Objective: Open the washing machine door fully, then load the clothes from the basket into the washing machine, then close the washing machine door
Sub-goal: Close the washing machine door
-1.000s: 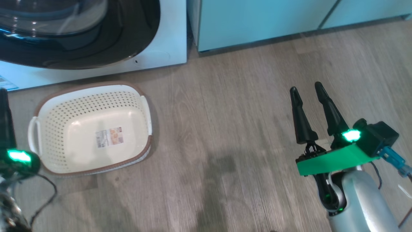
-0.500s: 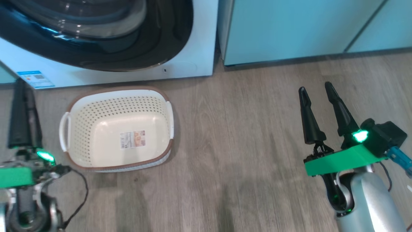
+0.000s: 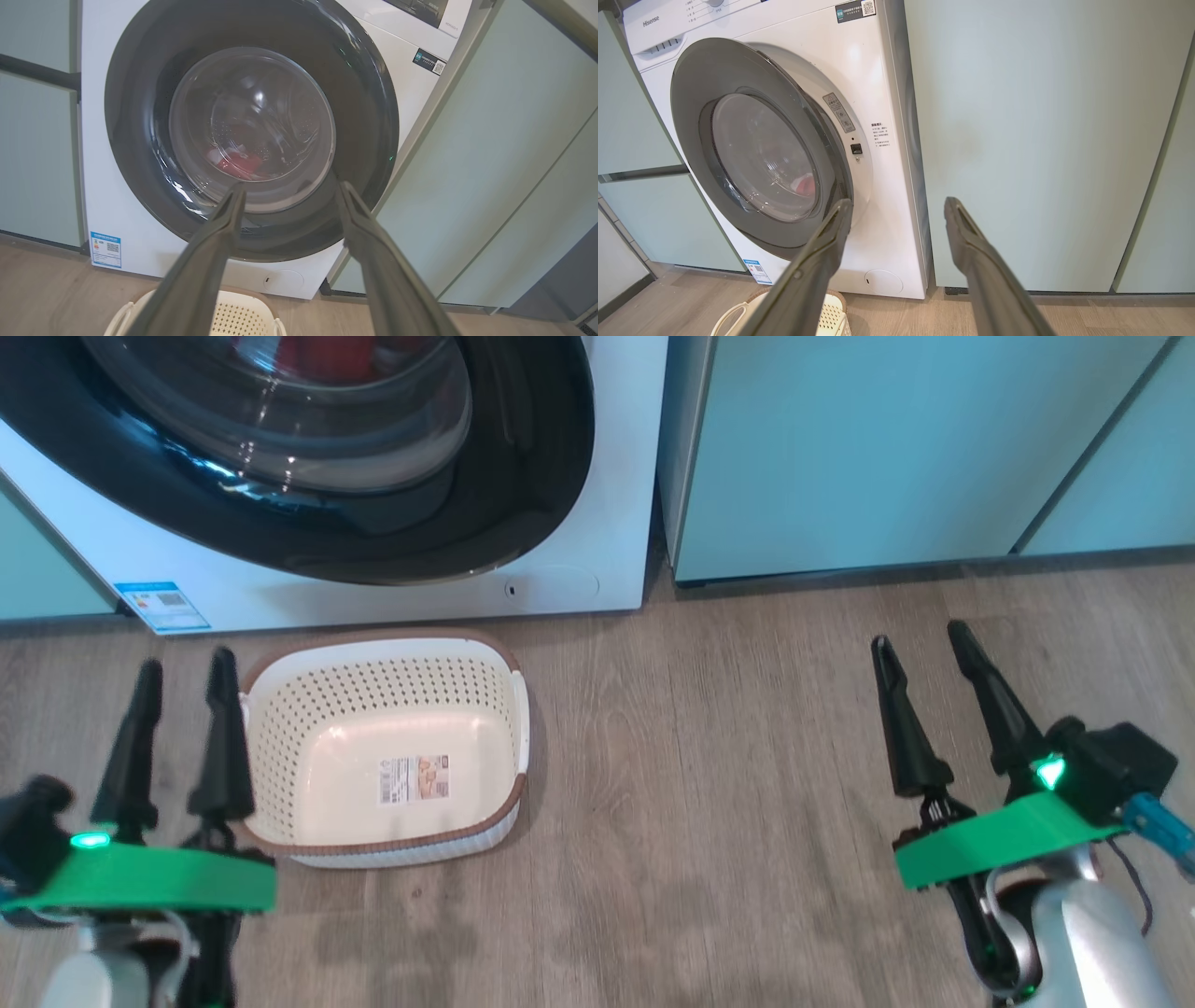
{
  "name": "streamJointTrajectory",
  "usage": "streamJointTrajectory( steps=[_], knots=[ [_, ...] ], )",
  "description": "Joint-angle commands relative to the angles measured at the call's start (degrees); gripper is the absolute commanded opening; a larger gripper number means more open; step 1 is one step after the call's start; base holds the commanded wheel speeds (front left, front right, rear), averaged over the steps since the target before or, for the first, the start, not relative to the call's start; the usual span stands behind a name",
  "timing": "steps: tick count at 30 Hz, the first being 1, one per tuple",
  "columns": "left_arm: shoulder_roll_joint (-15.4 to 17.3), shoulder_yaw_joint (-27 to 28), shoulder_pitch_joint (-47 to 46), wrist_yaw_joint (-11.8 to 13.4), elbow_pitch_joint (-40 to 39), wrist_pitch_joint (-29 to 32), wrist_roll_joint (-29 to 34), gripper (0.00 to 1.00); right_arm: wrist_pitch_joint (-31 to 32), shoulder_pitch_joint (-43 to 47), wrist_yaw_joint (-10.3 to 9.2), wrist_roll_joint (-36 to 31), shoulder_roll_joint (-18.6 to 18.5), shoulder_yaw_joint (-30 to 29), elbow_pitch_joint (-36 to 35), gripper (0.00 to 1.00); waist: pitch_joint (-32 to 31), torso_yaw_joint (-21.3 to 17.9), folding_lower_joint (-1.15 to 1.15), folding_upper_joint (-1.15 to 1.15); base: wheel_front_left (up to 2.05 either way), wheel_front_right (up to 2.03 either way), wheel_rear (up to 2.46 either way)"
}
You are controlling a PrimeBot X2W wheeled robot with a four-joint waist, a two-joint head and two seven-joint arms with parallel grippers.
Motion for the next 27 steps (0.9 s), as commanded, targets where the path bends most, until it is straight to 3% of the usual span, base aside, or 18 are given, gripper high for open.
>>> streamJointTrajectory(
  steps=[1, 10, 27],
  knots=[
    [1.44, 1.65, -1.3, 0.49, -1.63, -0.81, 1.26, 1.0, 0.3, -0.42, 0.0, -0.56, -0.04, 1.06, -2.16, 1.0, -0.36, 0.05, 0.0, 0.0, 0.0, 0.0, 0.0],
    [2.88, -3.04, 2.75, 4.07, 3.43, -3.14, 12.63, 1.0, 2.17, 4.08, 0.0, -1.07, -0.04, -0.45, -2.08, 1.0, -3.37, 0.95, 0.0, 0.0, 0.0, 0.0, 0.0],
    [3.29, -4.93, 3.71, 5.98, 4.82, -3.33, 15.43, 1.0, 2.94, 5.17, 0.0, -1.01, -0.04, -1.05, -2.3, 1.0, -4.16, 1.83, 0.0, 0.0, 0.0, 0.0, 0.0]
  ],
)
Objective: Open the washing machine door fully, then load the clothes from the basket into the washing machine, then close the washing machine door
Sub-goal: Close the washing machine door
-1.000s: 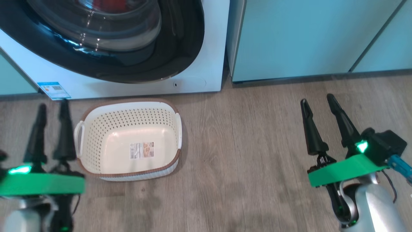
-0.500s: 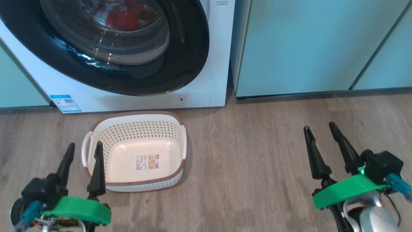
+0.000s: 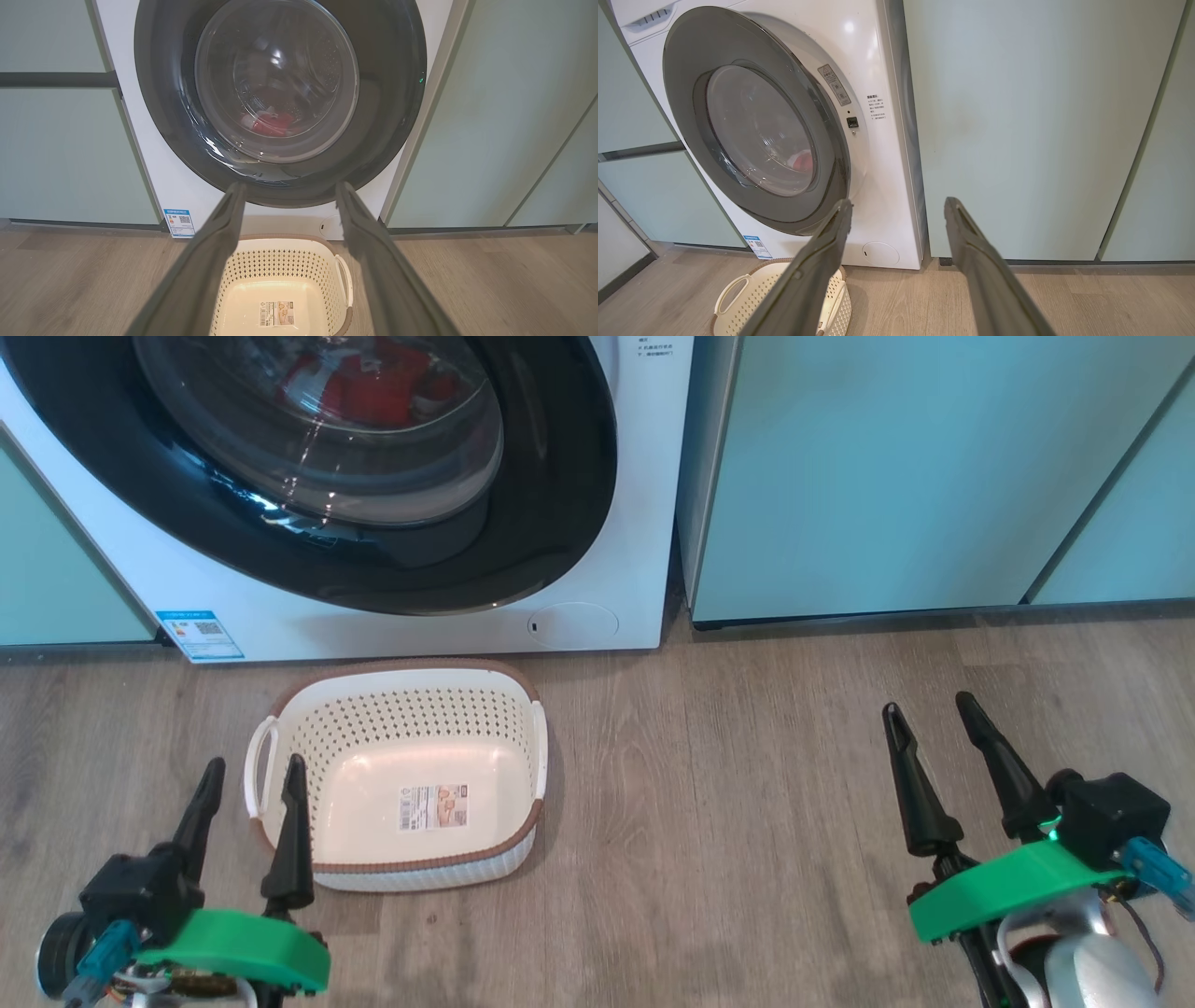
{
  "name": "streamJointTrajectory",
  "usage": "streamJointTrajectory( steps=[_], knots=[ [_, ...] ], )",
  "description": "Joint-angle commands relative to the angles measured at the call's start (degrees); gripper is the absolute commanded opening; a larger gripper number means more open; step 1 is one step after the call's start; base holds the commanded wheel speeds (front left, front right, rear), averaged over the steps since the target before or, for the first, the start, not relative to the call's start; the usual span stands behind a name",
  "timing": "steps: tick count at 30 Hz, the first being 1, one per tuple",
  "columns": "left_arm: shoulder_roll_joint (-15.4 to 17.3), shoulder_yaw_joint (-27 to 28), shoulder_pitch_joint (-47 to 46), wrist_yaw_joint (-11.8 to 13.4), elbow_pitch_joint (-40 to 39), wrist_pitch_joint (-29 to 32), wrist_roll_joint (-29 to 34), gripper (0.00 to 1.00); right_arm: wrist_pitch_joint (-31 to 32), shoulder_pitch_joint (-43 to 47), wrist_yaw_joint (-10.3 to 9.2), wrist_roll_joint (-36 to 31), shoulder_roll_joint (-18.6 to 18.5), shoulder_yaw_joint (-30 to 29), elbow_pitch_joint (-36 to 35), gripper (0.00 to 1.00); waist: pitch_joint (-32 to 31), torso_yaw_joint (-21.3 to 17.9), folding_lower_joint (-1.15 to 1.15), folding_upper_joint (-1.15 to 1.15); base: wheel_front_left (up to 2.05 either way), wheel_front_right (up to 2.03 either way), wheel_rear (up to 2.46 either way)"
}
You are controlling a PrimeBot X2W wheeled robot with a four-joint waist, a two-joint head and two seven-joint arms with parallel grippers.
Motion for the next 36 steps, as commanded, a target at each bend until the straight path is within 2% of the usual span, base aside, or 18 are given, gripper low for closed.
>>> streamJointTrajectory(
  steps=[1, 18, 19, 20, 21, 28, 36],
  knots=[
    [0.96, 2.01, -2.07, 0.57, -1.75, -0.54, 0.32, 1.0, -0.02, -1.13, 0.0, -0.16, -0.13, 1.04, -2.18, 1.0, 0.08, 0.03, 0.0, 0.0, 0.0, 0.0, 0.0],
    [0.87, 0.8, -3.63, 1.46, -1.65, -0.77, 0.89, 1.0, -0.66, -1.33, 0.0, 0.37, -0.13, -0.39, -2.36, 1.0, 1.21, 2.2, 0.0, 0.0, 0.0, 0.0, 0.0],
    [0.89, 0.66, -3.86, 1.38, -1.71, -0.79, 0.89, 1.0, -0.7, -1.47, 0.0, 0.51, -0.13, -0.59, -2.42, 0.78, 1.49, 2.64, 0.0, 0.0, 0.0, 0.0, 0.0],
    [0.89, 0.54, -4.13, 1.33, -1.74, -0.83, 0.91, 1.0, -0.76, -1.64, 0.0, 0.61, -0.13, -0.9, -2.44, 0.34, 1.77, 3.13, 0.0, 0.0, 0.0, 0.0, 0.0],
    [0.73, 0.49, -4.4, 1.29, -1.76, -0.9, 0.71, 1.0, -0.71, -1.85, 0.0, 0.68, -0.13, -1.11, -2.39, 0.0, 2.02, 3.65, 0.0, 0.0, 0.0, 0.0, 0.0],
    [0.22, 0.07, -6.29, 1.29, -1.57, -1.73, 0.59, 1.0, 0.31, -5.43, 0.0, -0.7, -0.93, -1.48, -1.53, 0.0, 3.6, 8.35, 0.0, 0.0, 0.0, 0.0, 0.0],
    [-0.76, -0.17, -8.69, 1.21, -0.75, -2.91, 0.37, 1.0, 1.77, -15.64, 0.0, 0.63, -5.92, 0.72, 4.05, 0.0, 6.39, 13.84, 0.0, 0.0, 0.0, 0.0, 0.0]
  ],
)
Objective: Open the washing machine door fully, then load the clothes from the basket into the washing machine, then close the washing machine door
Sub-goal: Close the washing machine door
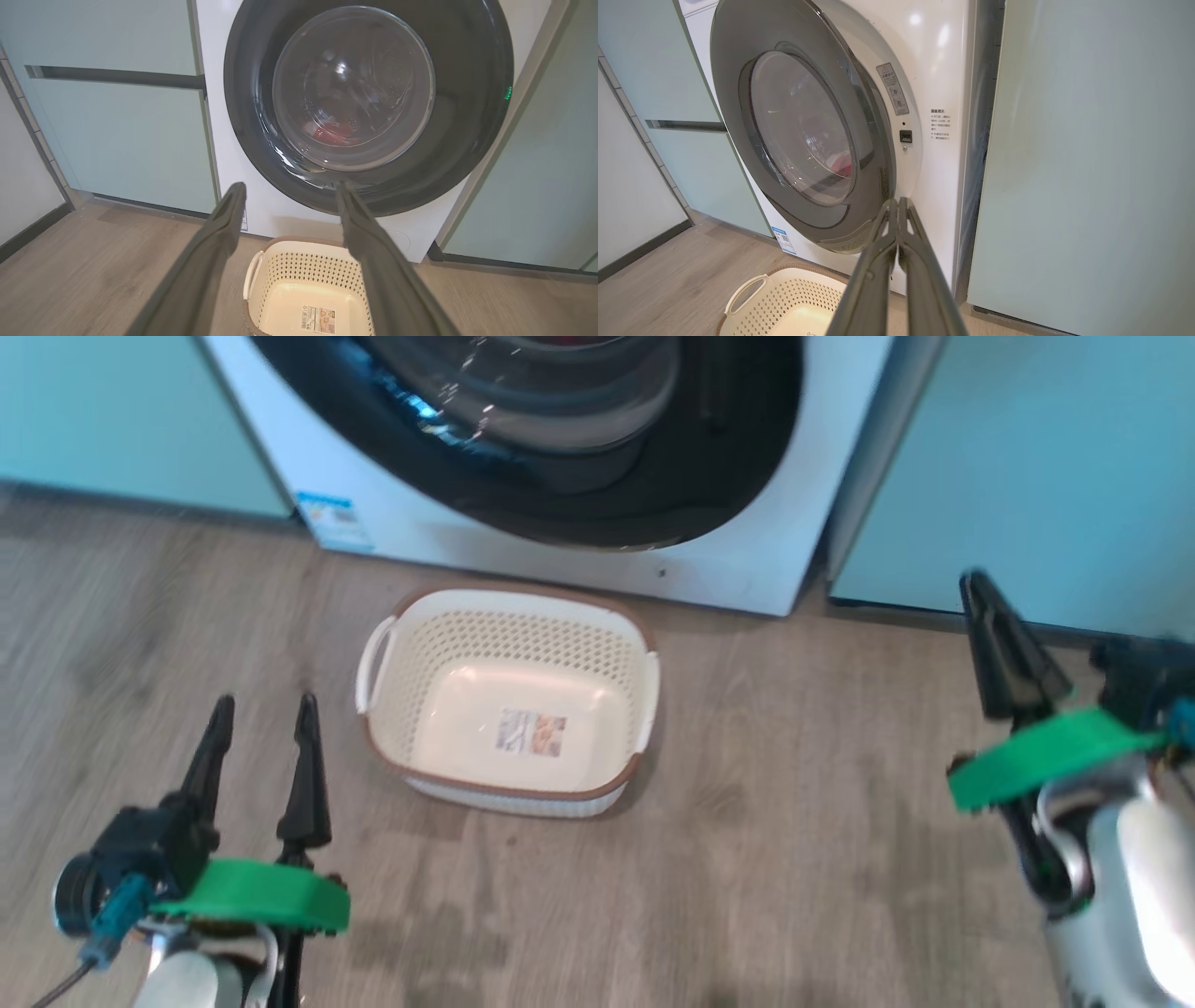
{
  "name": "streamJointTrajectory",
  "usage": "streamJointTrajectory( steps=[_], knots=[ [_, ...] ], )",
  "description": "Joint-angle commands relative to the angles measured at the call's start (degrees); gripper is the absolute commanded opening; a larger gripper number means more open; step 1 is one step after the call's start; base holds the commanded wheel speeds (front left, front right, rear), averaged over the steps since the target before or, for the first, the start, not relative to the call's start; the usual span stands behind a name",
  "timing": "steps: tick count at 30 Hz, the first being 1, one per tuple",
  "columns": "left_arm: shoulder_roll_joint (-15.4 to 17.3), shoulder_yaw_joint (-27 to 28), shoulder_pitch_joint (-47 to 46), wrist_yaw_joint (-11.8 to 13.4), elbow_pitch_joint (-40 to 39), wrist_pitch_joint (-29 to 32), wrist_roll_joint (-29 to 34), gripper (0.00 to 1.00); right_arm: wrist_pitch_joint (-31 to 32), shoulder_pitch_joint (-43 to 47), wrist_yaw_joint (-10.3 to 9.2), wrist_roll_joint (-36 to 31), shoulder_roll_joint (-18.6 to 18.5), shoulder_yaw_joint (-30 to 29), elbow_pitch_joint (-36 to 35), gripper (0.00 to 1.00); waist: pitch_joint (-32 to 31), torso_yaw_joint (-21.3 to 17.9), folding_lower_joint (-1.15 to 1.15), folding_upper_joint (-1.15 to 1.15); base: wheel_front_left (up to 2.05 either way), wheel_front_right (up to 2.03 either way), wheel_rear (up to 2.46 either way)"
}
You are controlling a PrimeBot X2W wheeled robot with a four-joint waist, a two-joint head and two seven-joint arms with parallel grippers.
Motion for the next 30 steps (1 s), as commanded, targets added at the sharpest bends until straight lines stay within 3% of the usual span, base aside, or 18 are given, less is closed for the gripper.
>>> streamJointTrajectory(
  steps=[1, 15, 30],
  knots=[
    [0.13, 1.85, -3.43, -0.12, -1.6, -0.57, -0.03, 1.0, 0.29, -3.55, 0.0, 0.51, -1.36, 1.94, -0.75, 0.0, 1.74, 2.19, 0.0, 0.0, 0.0, 0.0, 0.0],
    [-2.96, 1.14, -7.74, -2.16, 0.95, -1.76, -0.38, 1.0, -0.4, -27.54, 0.0, 3.41, -6.56, 9.0, 18.47, 0.0, 7.49, 10.31, 0.0, 0.0, 0.0, 0.0, 0.0],
    [-4.67, 3.54, -9.22, -3.78, 0.75, -1.84, 1.22, 1.0, -6.61, -46.56, 0.0, 6.89, -5.59, 15.05, 35.68, 0.0, 10.48, 12.32, 0.0, 0.0, 0.0, 0.0, 0.0]
  ],
)
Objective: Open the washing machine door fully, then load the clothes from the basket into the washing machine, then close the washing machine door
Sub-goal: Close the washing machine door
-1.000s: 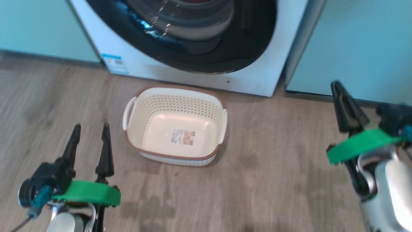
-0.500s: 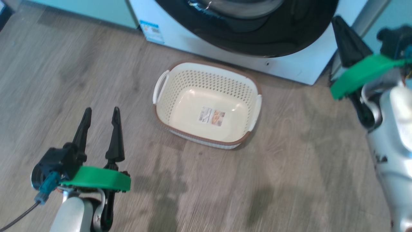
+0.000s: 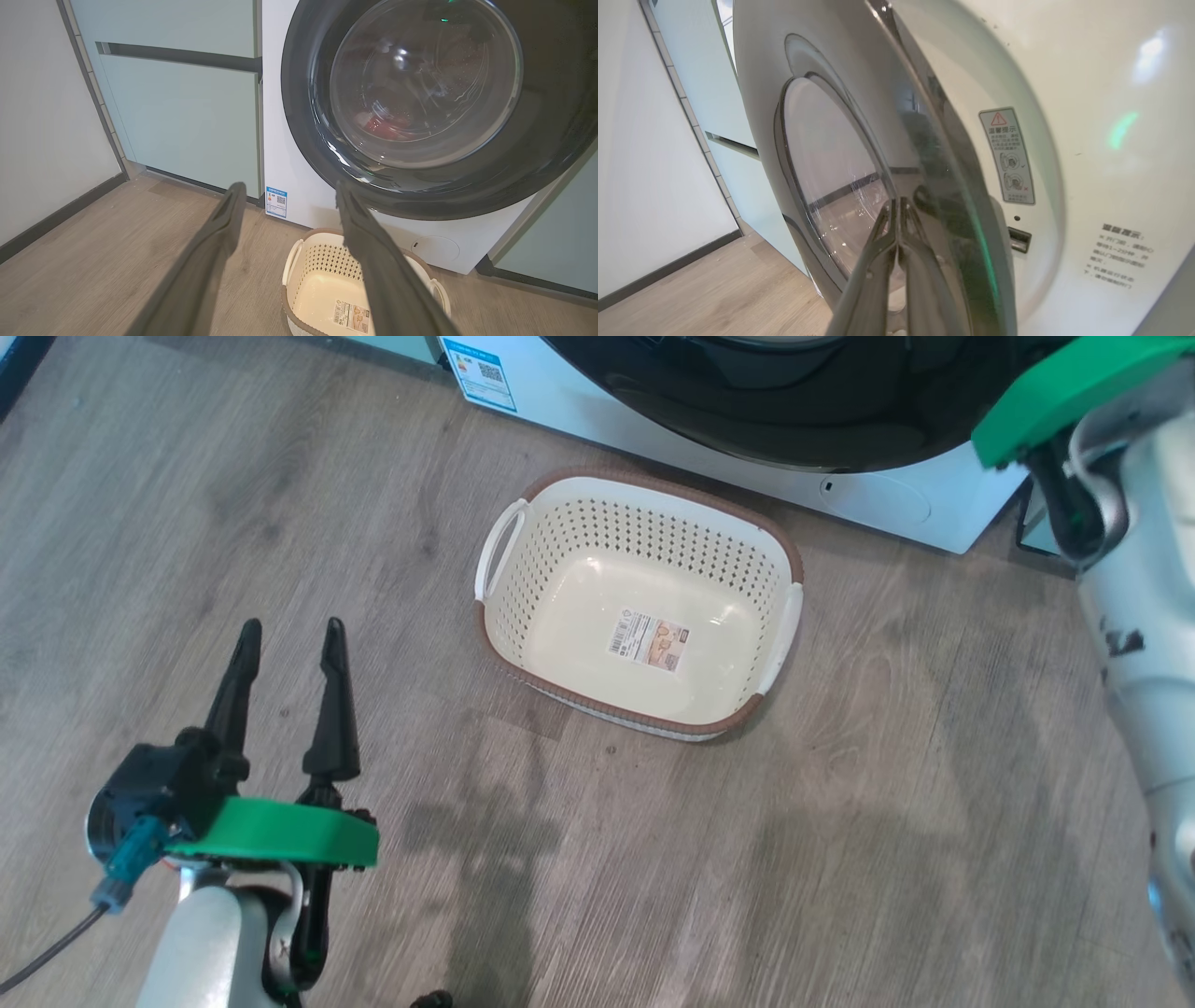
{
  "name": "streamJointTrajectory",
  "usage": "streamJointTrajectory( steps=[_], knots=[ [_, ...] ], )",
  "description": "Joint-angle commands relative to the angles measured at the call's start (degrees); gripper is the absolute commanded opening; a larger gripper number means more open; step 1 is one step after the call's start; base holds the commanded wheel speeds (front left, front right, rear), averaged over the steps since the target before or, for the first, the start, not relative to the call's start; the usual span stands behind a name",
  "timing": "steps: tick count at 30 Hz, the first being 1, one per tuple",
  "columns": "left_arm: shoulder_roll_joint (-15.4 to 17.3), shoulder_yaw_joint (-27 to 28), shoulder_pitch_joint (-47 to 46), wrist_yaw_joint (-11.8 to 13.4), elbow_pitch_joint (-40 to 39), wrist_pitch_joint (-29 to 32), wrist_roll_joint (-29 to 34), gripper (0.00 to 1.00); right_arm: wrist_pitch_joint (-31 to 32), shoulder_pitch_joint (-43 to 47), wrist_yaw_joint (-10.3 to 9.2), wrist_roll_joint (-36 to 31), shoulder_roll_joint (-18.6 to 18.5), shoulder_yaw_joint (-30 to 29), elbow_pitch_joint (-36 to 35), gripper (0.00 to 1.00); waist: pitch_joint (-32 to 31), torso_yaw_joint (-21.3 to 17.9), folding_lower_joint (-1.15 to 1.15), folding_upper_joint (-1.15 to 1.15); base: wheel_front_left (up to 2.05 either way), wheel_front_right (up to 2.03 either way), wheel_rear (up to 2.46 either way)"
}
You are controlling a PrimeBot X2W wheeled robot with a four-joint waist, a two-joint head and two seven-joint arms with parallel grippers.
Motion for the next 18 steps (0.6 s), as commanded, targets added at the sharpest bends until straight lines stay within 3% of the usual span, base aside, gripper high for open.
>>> streamJointTrajectory(
  steps=[1, 18],
  knots=[
    [0.6, 2.66, -1.93, -0.19, -1.86, -0.54, 0.63, 1.0, -0.82, -2.44, 0.0, 0.63, 1.0, 0.94, -0.63, 0.0, 0.07, 0.01, -0.01, 0.0, 0.0, 0.0, 0.0],
    [-1.83, 4.37, -3.66, -2.66, -2.08, -0.54, 2.34, 1.0, -3.15, -15.05, 0.0, 2.75, -1.45, 3.56, 11.88, 0.0, 2.77, 1.78, -0.01, 0.0, 0.0, 0.0, 0.0]
  ],
)
